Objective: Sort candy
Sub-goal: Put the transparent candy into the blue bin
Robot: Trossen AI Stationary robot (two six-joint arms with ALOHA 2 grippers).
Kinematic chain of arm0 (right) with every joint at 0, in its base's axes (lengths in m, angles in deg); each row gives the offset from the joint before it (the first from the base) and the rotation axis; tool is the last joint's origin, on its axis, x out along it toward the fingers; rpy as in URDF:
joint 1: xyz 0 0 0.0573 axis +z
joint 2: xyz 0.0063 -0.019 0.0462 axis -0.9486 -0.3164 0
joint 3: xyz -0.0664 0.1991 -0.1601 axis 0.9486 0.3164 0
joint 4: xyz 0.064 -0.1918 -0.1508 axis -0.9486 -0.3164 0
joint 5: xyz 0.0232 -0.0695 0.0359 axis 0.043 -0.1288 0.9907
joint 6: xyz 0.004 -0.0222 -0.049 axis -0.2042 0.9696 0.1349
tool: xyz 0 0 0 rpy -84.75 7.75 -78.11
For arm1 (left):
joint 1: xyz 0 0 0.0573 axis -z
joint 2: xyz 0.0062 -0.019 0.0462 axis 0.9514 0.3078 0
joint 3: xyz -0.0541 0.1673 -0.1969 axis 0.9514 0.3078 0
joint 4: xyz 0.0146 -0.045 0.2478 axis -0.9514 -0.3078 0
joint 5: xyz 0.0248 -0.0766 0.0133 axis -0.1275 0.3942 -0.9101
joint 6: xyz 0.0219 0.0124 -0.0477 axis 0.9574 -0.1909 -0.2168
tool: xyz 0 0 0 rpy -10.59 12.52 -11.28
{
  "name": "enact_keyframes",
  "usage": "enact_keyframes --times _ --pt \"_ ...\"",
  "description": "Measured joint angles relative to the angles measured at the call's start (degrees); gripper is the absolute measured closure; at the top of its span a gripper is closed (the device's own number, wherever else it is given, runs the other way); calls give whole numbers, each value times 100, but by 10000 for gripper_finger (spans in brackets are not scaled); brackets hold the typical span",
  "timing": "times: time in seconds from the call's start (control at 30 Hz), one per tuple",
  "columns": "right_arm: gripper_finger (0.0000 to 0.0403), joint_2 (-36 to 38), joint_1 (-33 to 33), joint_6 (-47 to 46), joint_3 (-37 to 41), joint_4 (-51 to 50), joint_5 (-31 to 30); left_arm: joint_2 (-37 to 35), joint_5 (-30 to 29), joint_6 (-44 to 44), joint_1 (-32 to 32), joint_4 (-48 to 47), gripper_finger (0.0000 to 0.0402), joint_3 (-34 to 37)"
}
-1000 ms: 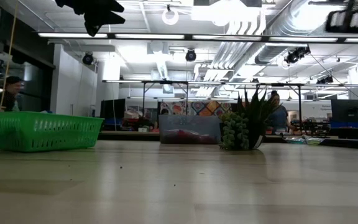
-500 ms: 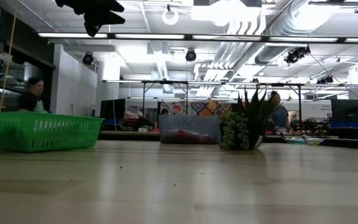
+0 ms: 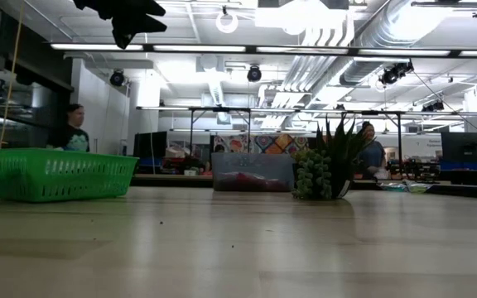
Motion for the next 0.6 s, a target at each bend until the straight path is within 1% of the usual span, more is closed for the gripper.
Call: enact_keyframes --times 0.07,0.17,0.3,0.37,0.47,0.6 --pt "403 4 -116 288 -2 9 -310 -1 0 1 2 2 262 0" --pt "403 4 -327 748 -2 58 -621 -1 0 -48 2 0 262 0" --pt "403 4 -587 1618 -2 284 -730 -1 -4 -152 2 0 262 0" --pt "403 4 -681 1868 -2 292 -688 -1 -4 -152 2 0 262 0" --pt "403 4 -718 1845 -2 208 -660 -1 -4 -154 2 0 262 0" --pt "396 4 -707 1503 -4 201 -623 -1 -4 -162 2 0 262 0"
